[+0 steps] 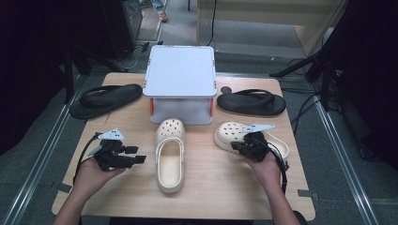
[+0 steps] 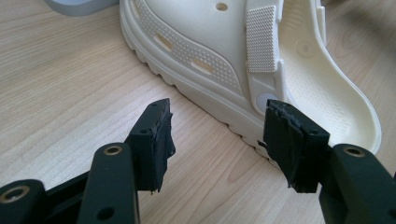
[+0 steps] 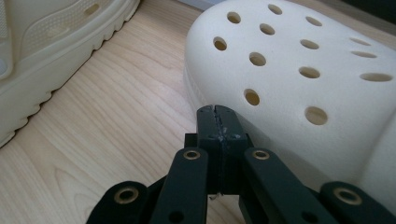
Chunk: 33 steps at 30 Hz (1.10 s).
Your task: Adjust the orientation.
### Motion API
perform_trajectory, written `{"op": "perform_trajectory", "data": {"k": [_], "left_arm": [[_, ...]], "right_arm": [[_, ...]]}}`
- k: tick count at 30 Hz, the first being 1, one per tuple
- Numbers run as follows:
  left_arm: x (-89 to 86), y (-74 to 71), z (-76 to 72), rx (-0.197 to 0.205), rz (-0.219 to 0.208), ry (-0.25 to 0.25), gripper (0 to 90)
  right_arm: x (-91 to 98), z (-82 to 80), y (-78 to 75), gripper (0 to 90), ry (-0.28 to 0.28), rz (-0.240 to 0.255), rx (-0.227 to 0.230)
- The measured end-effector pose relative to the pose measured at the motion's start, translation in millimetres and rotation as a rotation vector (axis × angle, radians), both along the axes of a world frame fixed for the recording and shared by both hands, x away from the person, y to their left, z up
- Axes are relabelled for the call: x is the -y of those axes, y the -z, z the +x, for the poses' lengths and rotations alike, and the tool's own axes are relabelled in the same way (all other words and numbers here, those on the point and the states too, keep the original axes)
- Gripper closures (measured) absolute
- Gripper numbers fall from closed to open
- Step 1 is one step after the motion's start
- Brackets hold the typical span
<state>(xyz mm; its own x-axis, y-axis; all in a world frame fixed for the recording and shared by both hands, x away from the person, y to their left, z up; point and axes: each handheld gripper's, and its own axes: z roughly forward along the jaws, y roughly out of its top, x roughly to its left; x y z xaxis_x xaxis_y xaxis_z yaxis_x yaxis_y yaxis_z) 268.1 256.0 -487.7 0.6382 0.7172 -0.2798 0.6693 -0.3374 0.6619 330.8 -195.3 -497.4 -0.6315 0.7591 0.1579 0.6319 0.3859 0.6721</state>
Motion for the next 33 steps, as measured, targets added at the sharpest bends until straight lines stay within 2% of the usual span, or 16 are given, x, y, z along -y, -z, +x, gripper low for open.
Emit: {"op": "perform_trajectory", "data": {"k": [6,12,16,19,23,28,33], "left_arm": [[0.2,-0.1,-0.3,0.002,0.003,0.001,42.6],[1.3,0.2,4.2,0.001,0.002,0.013,42.4],[3.6,0.2,8.0,0.000,0.005,0.029,42.4],[4.4,-0.1,12.6,-0.001,0.002,0.030,42.4],[5.7,-0.1,17.5,0.001,-0.004,0.036,42.4],[6.9,0.1,22.1,-0.004,-0.003,0.035,42.4],[8.6,1.5,23.1,-0.002,0.007,0.037,42.5]], "right_arm": [[0.6,0.2,-3.0,90.0,0.005,0.008,-0.014],[18.2,-10.1,-17.0,90.0,0.029,0.050,0.017],[36.1,-19.8,-23.2,90.0,0.059,0.080,0.038],[49.1,-26.0,-26.6,90.0,0.090,0.077,0.056],[64.9,-33.4,-30.1,90.0,0.121,0.103,0.064],[81.5,-38.6,-29.9,90.0,0.175,0.100,0.073],[93.4,-34.3,-24.3,90.0,0.232,0.082,0.064]]}}
